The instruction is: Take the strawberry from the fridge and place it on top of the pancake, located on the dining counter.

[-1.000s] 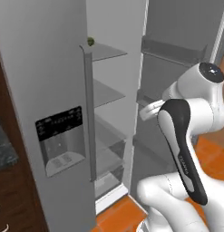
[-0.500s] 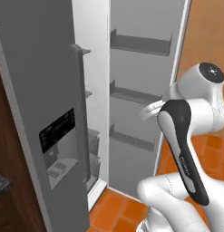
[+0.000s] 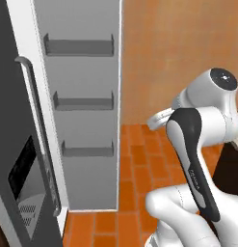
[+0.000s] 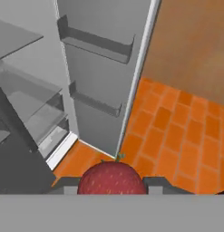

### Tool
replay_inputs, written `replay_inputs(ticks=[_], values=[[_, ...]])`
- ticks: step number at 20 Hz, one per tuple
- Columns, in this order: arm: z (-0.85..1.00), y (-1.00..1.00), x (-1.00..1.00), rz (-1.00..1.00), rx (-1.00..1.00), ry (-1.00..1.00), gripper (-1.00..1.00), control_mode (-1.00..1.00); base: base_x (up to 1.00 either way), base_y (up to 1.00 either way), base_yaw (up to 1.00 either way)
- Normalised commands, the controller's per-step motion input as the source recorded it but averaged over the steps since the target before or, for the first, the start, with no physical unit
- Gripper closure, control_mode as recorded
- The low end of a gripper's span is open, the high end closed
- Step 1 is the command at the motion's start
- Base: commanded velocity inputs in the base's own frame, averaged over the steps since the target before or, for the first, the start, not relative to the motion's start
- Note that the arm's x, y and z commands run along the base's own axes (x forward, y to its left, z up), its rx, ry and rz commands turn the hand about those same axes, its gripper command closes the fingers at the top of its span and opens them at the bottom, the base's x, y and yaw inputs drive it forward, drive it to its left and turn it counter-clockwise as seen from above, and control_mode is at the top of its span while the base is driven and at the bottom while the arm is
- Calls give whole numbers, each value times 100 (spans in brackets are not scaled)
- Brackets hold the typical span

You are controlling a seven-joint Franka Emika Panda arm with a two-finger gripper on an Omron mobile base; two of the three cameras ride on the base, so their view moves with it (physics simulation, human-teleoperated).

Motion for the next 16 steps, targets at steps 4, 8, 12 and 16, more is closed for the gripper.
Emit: replay_inputs(ticks=[4,8,12,16], values=[[0,0,0,0,0,0,100,100,-6,30,-84],[0,0,0,0,0,0,100,100,0,14,-83],[0,0,0,0,0,0,100,100,8,13,-78],[0,0,0,0,0,0,100,100,72,21,-59]])
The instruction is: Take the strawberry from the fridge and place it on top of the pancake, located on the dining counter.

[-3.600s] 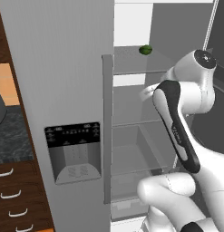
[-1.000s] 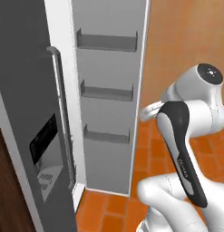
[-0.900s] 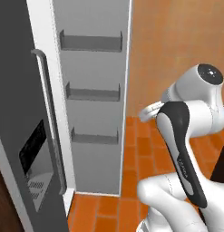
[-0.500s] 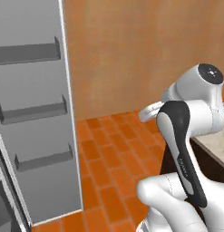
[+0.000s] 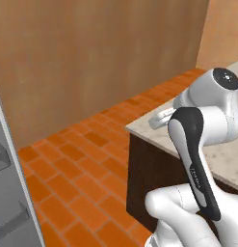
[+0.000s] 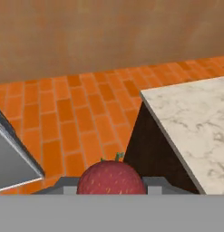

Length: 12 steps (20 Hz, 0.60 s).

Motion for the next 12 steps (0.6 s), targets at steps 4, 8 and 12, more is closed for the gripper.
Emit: replay_inputs(ticks=[4,8,12], values=[[0,0,0,0,0,0,100,100,96,6,-12],[0,0,0,0,0,0,100,100,95,19,25],[0,0,0,0,0,0,100,100,82,32,37]])
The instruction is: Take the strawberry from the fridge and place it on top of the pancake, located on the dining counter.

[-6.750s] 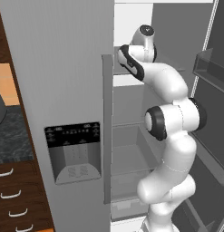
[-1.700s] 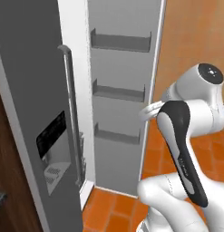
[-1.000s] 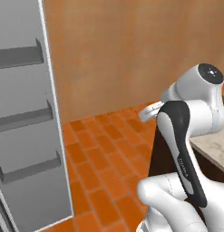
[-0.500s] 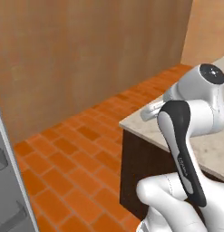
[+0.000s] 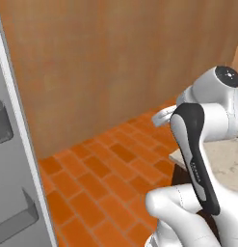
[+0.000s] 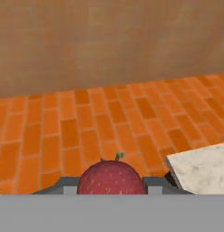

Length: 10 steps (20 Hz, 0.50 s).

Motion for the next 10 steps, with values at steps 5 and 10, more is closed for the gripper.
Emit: replay_inputs(ticks=[5,10], values=[[0,0,0,0,0,0,100,100,96,16,32],[0,0,0,0,0,0,100,100,100,18,27]])
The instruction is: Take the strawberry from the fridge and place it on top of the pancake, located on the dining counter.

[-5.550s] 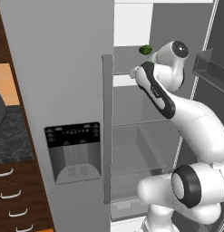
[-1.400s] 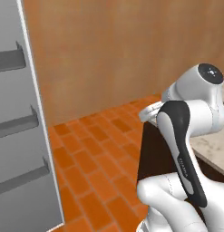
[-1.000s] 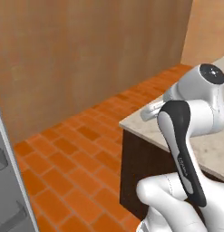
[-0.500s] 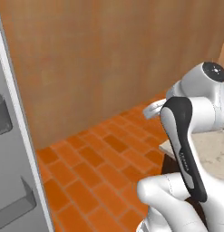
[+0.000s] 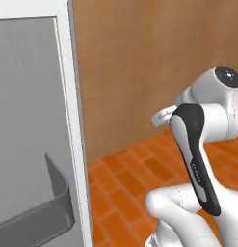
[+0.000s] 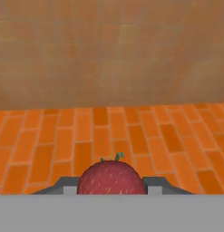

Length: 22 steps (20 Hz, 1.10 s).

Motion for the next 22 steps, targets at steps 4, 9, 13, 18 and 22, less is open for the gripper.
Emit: replay_inputs(ticks=[4,9,13,18,22], values=[[0,0,0,0,0,0,100,100,100,12,18],[0,0,0,0,0,0,100,100,100,0,1],[0,0,0,0,0,0,100,100,100,-3,-16],[0,0,0,0,0,0,100,100,83,-13,-58],[0,0,0,0,0,0,100,100,52,-3,-74]])
